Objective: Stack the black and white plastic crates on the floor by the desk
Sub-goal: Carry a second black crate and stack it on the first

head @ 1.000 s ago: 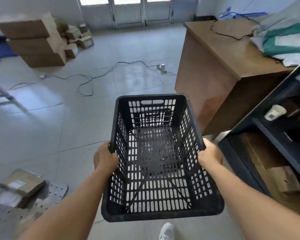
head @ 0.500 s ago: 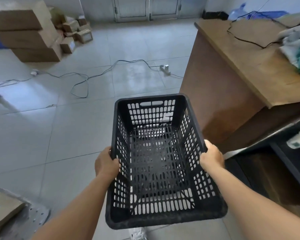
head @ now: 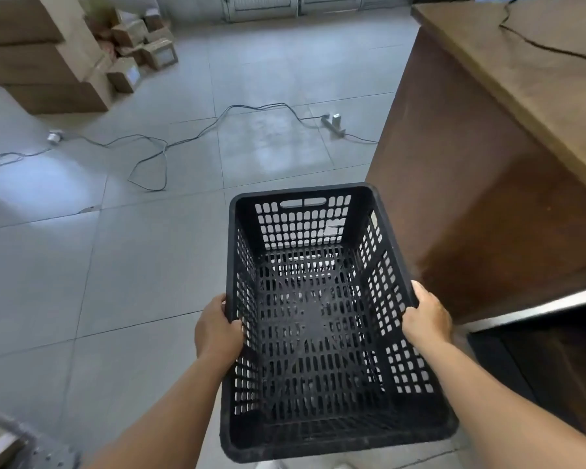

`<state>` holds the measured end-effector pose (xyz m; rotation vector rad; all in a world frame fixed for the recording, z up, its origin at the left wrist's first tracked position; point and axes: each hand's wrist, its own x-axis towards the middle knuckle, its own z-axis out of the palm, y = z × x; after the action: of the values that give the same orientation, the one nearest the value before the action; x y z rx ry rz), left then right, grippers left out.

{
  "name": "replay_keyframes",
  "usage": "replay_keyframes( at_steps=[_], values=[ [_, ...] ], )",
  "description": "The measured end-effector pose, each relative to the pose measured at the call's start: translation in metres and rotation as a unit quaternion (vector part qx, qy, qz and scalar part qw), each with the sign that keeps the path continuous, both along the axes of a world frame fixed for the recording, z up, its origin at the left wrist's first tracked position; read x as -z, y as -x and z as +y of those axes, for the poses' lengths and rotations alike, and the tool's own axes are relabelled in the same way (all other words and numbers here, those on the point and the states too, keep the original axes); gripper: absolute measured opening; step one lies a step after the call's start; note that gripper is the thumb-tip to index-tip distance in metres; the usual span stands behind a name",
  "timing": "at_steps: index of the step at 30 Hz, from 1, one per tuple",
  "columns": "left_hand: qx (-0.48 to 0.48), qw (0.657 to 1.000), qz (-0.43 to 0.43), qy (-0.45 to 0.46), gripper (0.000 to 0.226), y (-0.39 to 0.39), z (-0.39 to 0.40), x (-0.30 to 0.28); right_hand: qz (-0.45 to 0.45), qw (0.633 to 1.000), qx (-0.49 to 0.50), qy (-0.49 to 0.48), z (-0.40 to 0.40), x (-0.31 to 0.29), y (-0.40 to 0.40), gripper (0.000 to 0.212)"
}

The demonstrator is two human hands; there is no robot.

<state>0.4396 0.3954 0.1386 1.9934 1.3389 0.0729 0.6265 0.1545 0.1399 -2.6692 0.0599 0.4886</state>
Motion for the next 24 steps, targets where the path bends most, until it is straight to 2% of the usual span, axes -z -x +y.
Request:
replay_keyframes(
  at_steps=[7,20,24],
  values=[
    [-0.034,0.999,-0.004,0.018,0.047,-0.009,-0.009,0.016,0.001,1.000,-0.006,-0.002,-0.006,0.026,-0.006,0.059],
    [-0.066,0.997,0.006,0.032,0.046,-0.010,-0.025,0.016,0.018,1.000,-0.017,-0.010,-0.021,0.029,-0.011,0.062],
    [0.014,0.998,0.056,0.025,0.057,-0.001,-0.032,0.014,0.063,0.998,-0.024,-0.005,-0.020,0.028,-0.006,0.075]
  ],
)
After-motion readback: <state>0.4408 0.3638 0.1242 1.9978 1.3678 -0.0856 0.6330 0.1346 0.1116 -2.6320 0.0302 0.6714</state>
